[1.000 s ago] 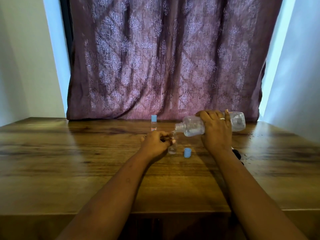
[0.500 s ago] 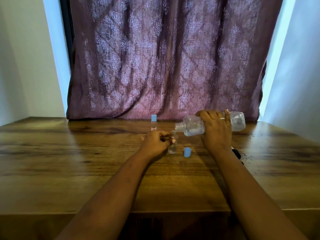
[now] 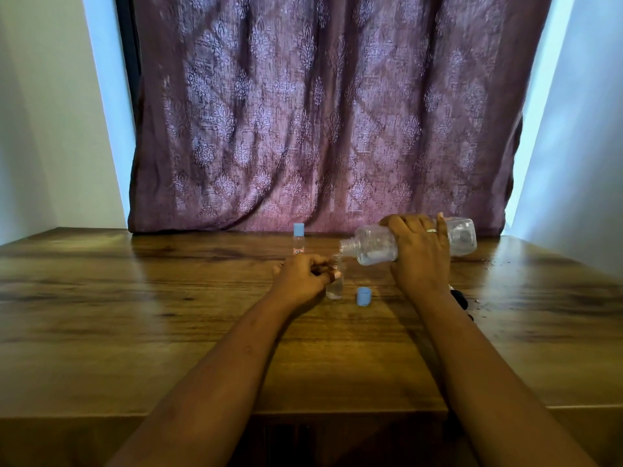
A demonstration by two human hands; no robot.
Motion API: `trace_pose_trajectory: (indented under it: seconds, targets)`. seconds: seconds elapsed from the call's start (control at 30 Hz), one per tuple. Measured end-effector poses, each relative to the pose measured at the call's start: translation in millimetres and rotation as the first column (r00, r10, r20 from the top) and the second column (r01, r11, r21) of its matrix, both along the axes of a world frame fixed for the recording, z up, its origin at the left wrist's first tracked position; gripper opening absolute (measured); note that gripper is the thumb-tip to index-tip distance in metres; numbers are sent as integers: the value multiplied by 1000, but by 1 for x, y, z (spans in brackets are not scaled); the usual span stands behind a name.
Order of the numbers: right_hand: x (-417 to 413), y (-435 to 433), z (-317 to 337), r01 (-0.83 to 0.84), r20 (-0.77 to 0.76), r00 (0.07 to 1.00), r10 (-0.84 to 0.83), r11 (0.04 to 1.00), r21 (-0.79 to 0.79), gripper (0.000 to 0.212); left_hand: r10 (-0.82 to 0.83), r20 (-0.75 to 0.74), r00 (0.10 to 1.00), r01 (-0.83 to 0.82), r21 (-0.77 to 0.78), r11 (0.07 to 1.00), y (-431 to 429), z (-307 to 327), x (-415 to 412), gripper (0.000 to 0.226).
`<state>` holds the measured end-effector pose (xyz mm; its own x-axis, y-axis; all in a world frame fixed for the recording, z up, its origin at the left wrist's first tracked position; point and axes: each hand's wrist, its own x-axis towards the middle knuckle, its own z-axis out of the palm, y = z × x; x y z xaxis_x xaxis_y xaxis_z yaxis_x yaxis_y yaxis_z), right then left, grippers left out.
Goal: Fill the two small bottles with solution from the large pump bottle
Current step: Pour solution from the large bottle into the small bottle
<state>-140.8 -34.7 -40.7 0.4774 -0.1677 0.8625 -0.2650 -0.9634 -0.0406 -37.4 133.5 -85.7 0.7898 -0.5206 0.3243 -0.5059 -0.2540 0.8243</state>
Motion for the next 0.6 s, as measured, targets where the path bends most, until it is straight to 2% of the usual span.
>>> trace_pose_trajectory:
  seconds: [0.13, 0.3, 0.47, 0.6]
  targets:
    - [-1, 0, 0, -2, -8, 1000, 2, 1000, 4, 47, 4, -20, 1000, -4, 3, 1000, 0, -1, 2, 22]
    - [-2, 1, 1, -6, -24, 1000, 7, 1000, 14, 48, 43, 10, 999, -43, 30, 999, 2, 4, -4, 6]
    - [-1, 1, 1, -1, -11, 1000, 1, 1000, 7, 47, 20, -5, 1000, -20, 17, 1000, 2, 2, -3, 17]
    - [-1, 1, 0, 3, -9, 1000, -3, 1000, 0, 46, -2, -27, 1000, 3, 22, 1000, 1, 3, -4, 18]
